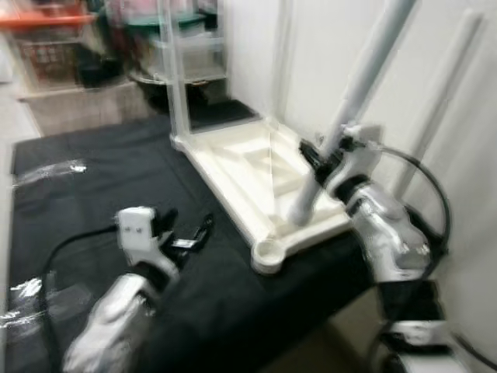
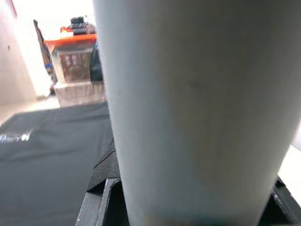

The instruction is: Building children table

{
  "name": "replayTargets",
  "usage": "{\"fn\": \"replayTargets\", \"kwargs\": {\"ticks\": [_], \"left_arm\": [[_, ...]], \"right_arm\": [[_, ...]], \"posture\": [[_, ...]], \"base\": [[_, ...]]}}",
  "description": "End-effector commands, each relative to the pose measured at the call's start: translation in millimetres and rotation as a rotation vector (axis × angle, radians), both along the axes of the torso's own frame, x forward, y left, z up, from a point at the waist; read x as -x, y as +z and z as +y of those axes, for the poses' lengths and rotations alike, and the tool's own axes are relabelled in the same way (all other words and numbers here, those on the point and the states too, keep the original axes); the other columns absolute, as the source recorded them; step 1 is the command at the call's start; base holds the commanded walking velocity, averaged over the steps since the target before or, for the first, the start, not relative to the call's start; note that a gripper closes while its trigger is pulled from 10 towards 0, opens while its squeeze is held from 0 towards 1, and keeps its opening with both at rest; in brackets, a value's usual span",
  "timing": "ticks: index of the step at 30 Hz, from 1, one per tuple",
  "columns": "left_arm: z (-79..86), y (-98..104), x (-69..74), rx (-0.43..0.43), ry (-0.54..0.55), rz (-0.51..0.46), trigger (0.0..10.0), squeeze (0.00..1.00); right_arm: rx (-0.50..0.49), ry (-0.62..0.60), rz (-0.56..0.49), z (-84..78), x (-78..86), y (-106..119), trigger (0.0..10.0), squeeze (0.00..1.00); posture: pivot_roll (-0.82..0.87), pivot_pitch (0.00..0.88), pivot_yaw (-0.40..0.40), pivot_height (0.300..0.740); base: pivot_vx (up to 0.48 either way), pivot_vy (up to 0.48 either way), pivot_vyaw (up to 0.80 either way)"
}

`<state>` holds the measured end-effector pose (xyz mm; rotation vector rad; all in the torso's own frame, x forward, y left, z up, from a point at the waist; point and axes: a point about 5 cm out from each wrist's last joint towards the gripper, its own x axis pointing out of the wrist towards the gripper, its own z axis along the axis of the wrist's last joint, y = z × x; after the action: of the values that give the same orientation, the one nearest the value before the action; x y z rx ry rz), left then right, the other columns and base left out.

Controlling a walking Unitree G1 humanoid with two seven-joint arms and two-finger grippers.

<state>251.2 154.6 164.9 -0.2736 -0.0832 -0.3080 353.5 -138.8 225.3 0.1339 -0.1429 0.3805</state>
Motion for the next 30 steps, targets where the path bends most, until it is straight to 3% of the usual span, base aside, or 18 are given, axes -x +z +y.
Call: {"fn": "replayTargets", "kwargs": {"ticks": [1, 15, 21, 30], "left_arm": [[-4.1, -1.8, -0.1, -0.013, -0.008, 0.012, 10.0, 0.00], [-6.0, -4.3, -0.3, -0.038, -0.015, 0.036, 10.0, 0.00], [-7.2, -4.6, -1.3, -0.043, -0.009, 0.035, 10.0, 0.00], [-8.7, -8.0, -1.7, -0.113, -0.011, 0.056, 10.0, 0.00]], "right_arm": [[0.009, -0.015, -0.023, -6.7, 0.2, 5.6, 10.0, 0.00], [0.018, -0.003, -0.022, -5.9, -0.3, 5.9, 10.0, 0.00], [0.013, 0.002, -0.024, -5.8, -0.8, 7.6, 10.0, 0.00], [0.010, 0.018, -0.016, -3.2, -0.5, 7.5, 10.0, 0.00]], "posture": [[0.05, 0.000, -0.062, 0.740], [0.05, 0.000, -0.067, 0.740], [0.05, 0.000, -0.068, 0.740], [0.05, 0.000, -0.066, 0.740]], "base": [[0.000, 0.000, 0.00], [0.000, 0.000, 0.00], [0.000, 0.240, 0.00], [0.000, 0.000, 0.00]]}}
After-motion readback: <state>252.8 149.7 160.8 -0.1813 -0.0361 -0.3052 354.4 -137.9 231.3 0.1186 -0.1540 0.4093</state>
